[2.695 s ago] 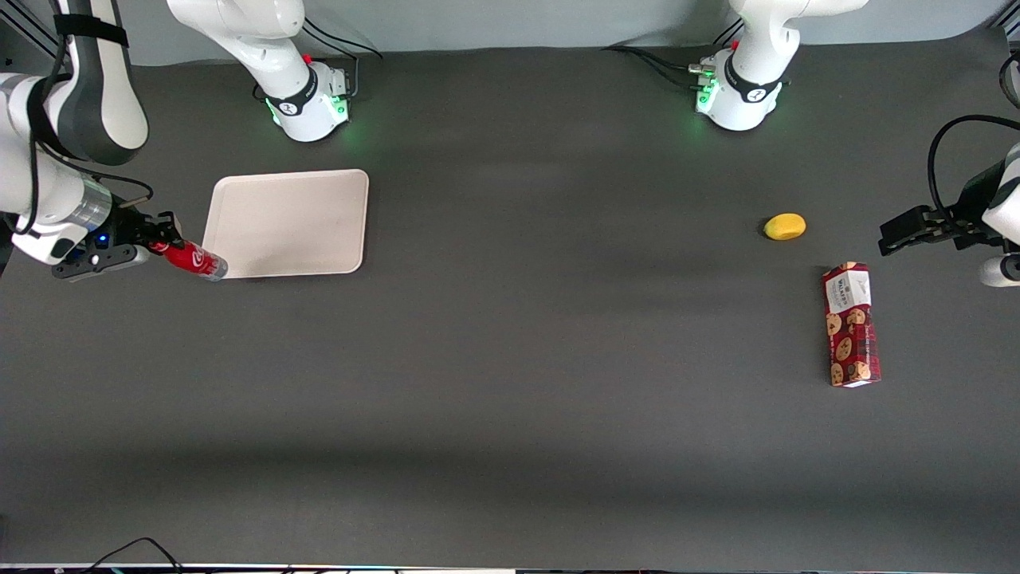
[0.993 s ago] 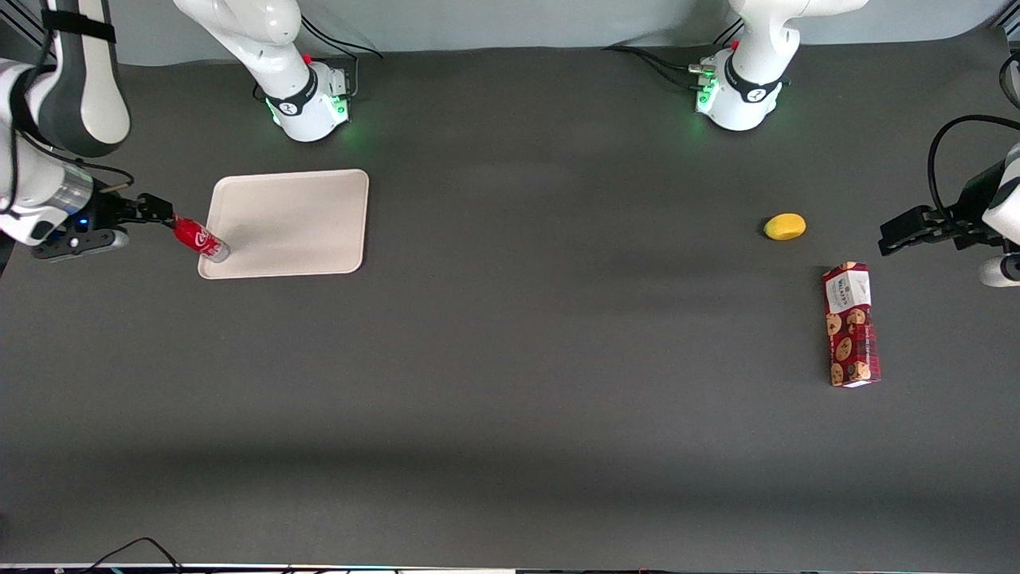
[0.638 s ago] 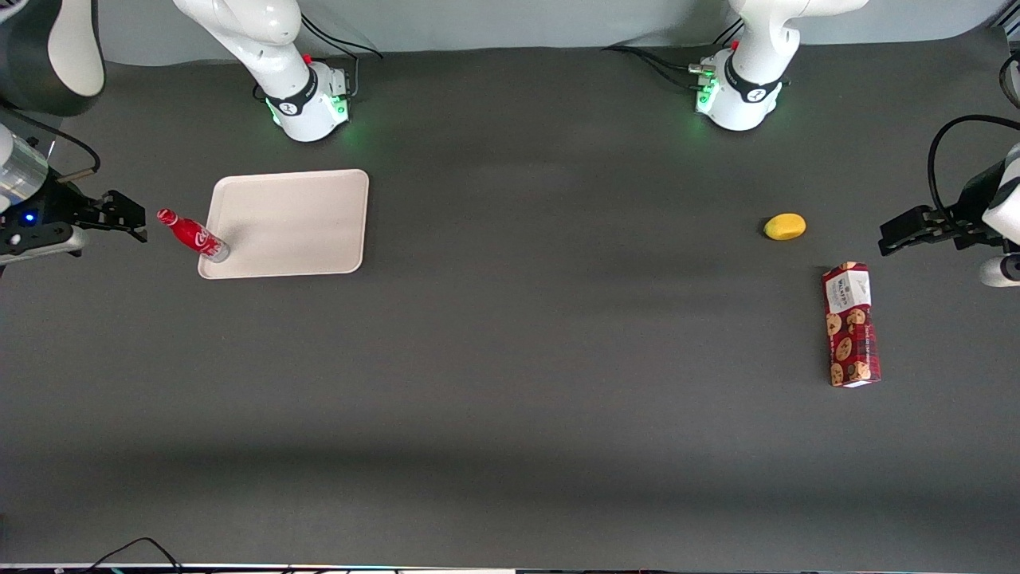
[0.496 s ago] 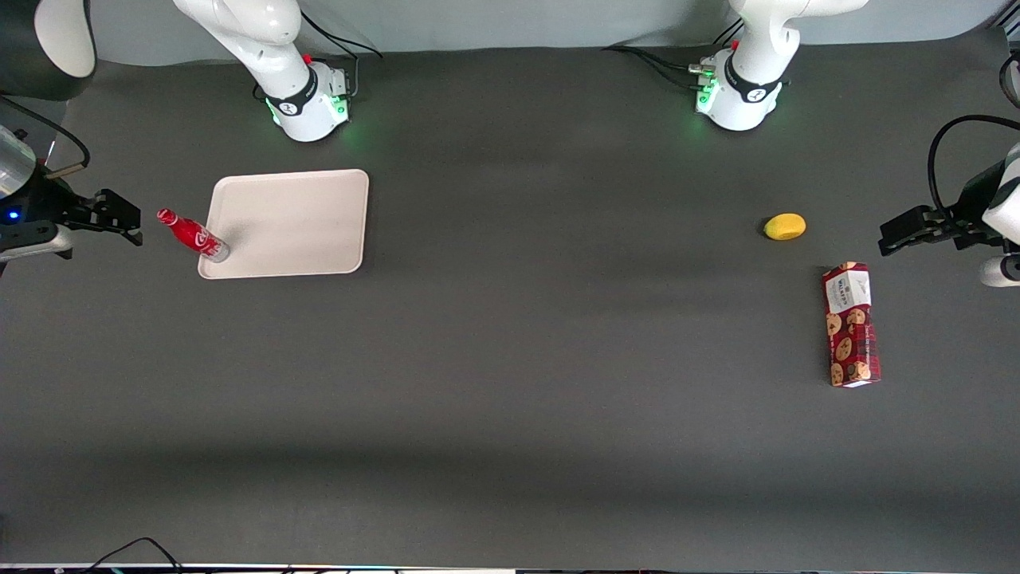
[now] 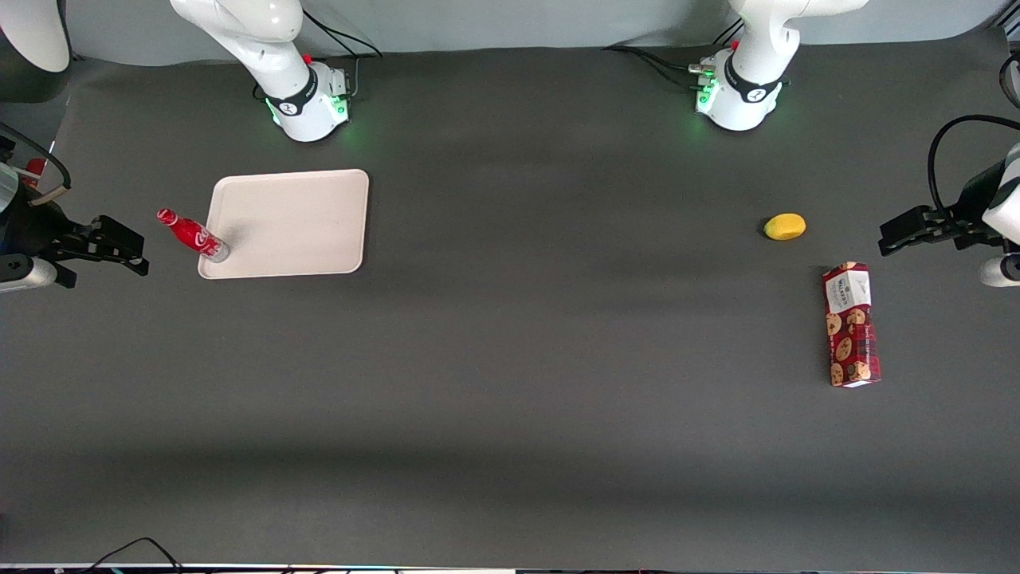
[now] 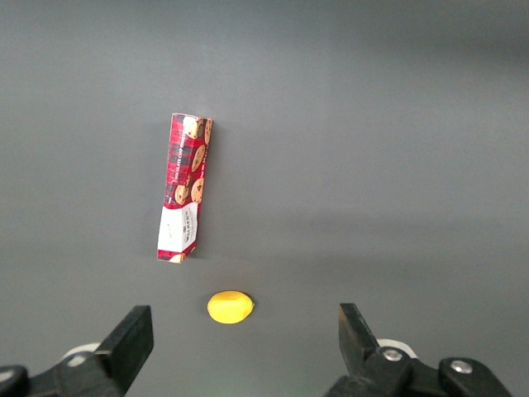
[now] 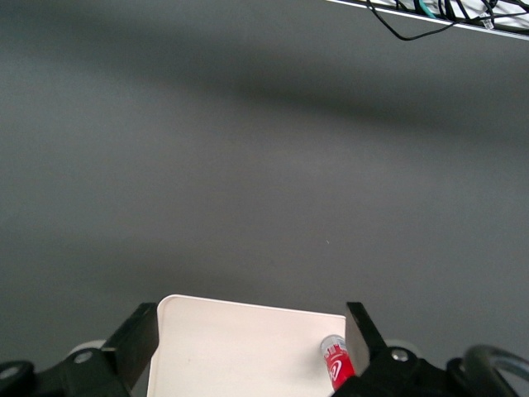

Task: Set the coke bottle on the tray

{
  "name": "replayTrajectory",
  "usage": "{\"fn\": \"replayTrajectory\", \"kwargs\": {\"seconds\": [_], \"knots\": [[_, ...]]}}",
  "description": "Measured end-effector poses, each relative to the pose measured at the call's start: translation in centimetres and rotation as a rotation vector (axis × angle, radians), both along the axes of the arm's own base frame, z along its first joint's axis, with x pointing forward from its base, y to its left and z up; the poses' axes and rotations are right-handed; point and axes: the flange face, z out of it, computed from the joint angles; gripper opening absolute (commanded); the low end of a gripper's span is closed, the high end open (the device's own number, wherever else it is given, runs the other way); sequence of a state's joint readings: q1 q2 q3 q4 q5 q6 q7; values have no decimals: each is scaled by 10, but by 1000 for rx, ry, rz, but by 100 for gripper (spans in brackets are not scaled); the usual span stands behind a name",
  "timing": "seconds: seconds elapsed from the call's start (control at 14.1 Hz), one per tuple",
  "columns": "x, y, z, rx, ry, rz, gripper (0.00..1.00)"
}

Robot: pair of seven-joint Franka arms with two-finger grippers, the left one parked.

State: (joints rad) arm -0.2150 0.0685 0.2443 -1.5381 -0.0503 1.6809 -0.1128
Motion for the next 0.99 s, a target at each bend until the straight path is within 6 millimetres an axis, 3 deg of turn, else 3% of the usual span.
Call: {"fn": "replayTrajectory", "kwargs": {"seconds": [0.28, 0.57, 0.99], "knots": [[-5, -12, -6, -13, 53, -46, 100], [-22, 0, -20, 8, 90, -120, 100], [-27, 2, -17, 68, 85, -133, 100]]}}
